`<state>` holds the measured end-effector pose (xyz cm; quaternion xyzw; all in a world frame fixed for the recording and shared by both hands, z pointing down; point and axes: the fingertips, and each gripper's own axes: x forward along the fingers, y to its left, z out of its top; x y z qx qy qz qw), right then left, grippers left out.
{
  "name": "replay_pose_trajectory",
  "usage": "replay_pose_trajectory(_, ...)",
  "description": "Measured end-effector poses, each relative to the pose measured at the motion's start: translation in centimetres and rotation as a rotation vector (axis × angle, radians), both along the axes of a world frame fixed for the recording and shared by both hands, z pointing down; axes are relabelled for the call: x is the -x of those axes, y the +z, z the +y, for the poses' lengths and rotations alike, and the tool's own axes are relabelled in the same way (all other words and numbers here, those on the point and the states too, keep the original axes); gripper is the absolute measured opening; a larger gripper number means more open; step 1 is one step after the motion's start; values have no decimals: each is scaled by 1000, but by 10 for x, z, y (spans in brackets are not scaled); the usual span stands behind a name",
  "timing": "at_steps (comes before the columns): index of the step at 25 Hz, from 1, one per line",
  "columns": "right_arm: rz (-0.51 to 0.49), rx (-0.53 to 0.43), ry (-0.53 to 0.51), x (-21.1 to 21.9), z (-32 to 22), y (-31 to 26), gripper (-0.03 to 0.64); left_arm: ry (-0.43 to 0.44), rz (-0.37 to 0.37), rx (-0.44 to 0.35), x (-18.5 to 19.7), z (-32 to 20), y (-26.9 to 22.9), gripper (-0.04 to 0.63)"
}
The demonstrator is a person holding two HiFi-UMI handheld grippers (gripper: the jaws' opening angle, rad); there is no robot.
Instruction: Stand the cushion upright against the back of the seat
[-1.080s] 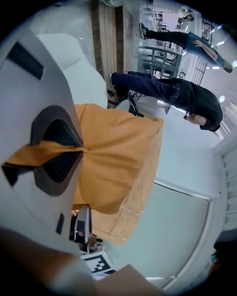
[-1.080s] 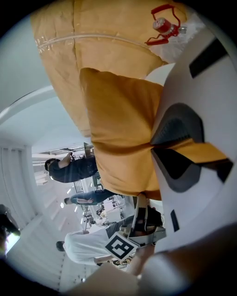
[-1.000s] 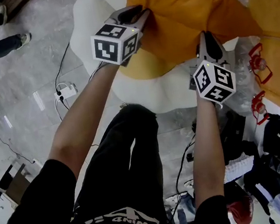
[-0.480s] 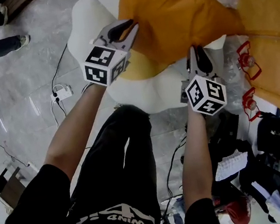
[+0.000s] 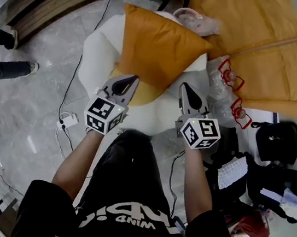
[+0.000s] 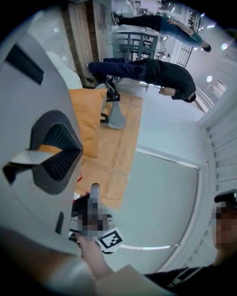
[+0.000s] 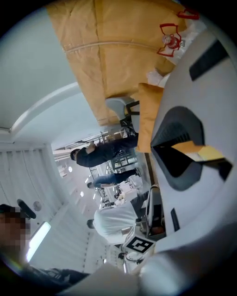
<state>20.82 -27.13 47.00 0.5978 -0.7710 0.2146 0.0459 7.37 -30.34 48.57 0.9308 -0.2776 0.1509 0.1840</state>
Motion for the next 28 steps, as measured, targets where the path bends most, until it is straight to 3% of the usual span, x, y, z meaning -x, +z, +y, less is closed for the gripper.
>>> replay_pose_trajectory(6,34,-89,-90,52,83,-119,23,95,41,-63,6,77,-124,8)
replay_pose_trajectory(11,21,-142,-90,80,137,-188,23,157,58,-123,21,135,-197,8)
replay_pose_trajectory(18,15,-170,-43,91,166,-215,23,118,83,-188,33,170,-241,8)
replay_pose_trajectory(28,9,-209,-73,100,174,-234,21,128,127,-232,33,189,-266,8)
